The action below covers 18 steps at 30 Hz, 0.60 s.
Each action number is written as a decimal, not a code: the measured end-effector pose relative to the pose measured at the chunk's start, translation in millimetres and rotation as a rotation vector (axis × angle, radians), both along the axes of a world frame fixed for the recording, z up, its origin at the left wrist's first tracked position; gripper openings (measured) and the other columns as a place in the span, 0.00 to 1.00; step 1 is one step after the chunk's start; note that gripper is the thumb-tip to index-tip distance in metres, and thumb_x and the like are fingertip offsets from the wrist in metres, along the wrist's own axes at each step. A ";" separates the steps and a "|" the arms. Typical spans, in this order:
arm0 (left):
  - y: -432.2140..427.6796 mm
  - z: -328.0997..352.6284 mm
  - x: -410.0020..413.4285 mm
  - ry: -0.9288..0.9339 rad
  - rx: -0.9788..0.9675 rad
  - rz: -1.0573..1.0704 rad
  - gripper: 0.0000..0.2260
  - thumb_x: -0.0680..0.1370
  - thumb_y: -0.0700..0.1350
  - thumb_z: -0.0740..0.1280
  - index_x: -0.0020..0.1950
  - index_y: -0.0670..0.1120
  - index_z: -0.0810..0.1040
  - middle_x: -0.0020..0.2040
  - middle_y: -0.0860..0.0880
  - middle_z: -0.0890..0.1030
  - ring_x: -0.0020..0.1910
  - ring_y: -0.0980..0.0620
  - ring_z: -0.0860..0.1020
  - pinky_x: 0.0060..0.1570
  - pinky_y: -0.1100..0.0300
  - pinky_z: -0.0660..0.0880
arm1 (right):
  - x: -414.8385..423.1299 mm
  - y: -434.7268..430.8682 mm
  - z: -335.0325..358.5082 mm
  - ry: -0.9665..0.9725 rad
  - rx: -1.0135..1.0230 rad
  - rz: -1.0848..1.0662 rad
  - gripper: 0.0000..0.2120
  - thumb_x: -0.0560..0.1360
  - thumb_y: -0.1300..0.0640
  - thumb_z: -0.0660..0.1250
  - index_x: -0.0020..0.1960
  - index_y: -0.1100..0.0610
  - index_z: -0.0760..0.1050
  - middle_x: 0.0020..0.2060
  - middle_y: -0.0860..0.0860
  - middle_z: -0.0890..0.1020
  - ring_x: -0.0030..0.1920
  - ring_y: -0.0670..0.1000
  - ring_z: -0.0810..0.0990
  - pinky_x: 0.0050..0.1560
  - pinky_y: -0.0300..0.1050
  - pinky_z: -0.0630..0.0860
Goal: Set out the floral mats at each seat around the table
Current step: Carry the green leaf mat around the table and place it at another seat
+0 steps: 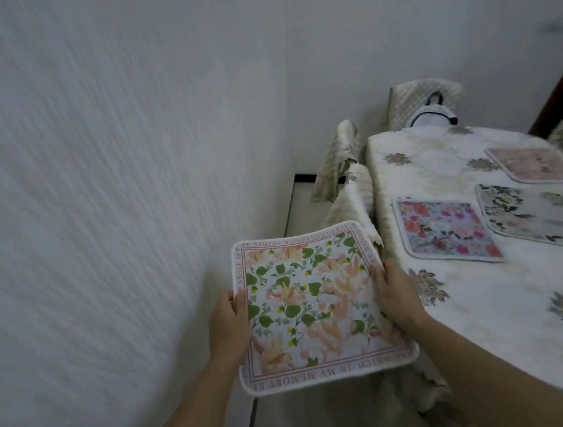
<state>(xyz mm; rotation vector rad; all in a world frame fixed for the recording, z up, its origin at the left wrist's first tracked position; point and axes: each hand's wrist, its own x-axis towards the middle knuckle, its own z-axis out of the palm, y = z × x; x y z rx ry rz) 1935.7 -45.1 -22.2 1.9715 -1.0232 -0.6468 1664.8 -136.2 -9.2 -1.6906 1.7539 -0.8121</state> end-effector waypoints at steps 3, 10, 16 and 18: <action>-31.0 -4.6 5.7 0.001 0.006 -0.046 0.16 0.82 0.56 0.56 0.48 0.44 0.73 0.39 0.45 0.82 0.33 0.51 0.82 0.28 0.58 0.77 | 2.2 -18.6 0.6 0.019 -0.004 -0.046 0.10 0.82 0.49 0.56 0.50 0.55 0.71 0.38 0.47 0.76 0.38 0.48 0.75 0.31 0.41 0.65; -109.2 -14.3 12.4 -0.015 0.030 -0.109 0.16 0.83 0.54 0.55 0.46 0.44 0.72 0.38 0.45 0.81 0.33 0.49 0.81 0.29 0.57 0.75 | 4.2 -84.0 -14.7 0.044 0.014 -0.121 0.13 0.82 0.47 0.55 0.46 0.54 0.70 0.38 0.51 0.78 0.38 0.52 0.77 0.38 0.52 0.75; -208.4 -15.1 17.0 -0.016 0.018 -0.131 0.15 0.83 0.54 0.56 0.47 0.44 0.72 0.38 0.46 0.82 0.32 0.52 0.82 0.27 0.59 0.76 | 8.3 -174.8 -21.4 -0.044 0.009 -0.129 0.12 0.82 0.47 0.55 0.49 0.53 0.71 0.40 0.49 0.79 0.40 0.50 0.80 0.41 0.53 0.79; -241.7 -11.8 17.2 -0.025 0.014 -0.141 0.15 0.83 0.55 0.55 0.47 0.45 0.72 0.37 0.46 0.81 0.31 0.54 0.82 0.26 0.62 0.75 | 9.4 -206.3 -22.1 -0.060 0.002 -0.136 0.11 0.82 0.47 0.55 0.49 0.53 0.71 0.39 0.49 0.80 0.39 0.50 0.80 0.40 0.52 0.79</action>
